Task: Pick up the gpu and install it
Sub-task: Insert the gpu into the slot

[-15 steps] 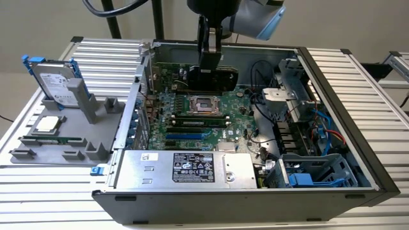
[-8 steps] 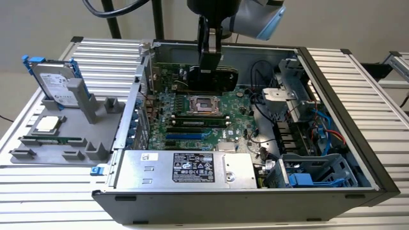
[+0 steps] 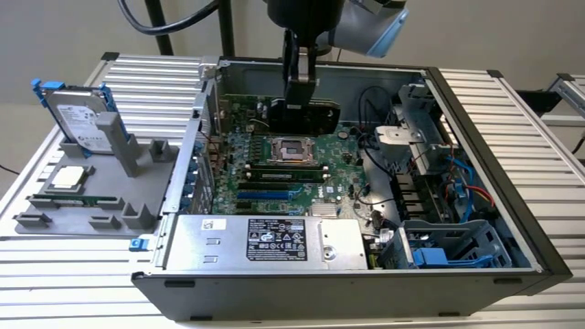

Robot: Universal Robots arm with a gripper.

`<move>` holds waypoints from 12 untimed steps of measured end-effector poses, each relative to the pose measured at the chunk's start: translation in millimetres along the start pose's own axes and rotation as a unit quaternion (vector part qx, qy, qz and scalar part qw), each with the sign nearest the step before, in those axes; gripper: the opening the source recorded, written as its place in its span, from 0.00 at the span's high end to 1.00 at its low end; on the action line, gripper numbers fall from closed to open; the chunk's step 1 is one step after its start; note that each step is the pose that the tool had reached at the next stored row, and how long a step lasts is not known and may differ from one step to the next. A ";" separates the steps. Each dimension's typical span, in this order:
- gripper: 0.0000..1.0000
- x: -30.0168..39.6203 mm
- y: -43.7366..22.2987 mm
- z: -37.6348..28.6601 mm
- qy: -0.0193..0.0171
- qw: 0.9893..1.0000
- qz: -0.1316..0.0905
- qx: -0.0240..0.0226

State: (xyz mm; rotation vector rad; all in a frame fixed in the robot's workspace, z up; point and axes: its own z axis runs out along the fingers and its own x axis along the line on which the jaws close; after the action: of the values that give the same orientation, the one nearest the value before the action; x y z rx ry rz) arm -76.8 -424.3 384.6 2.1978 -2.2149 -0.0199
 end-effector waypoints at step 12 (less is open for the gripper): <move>1.00 0.0 -0.8 8.3 0.000 1.000 0.000 0.004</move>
State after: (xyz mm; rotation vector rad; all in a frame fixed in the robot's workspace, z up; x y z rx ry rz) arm -76.3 -424.3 376.3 2.2021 -2.2191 -0.0105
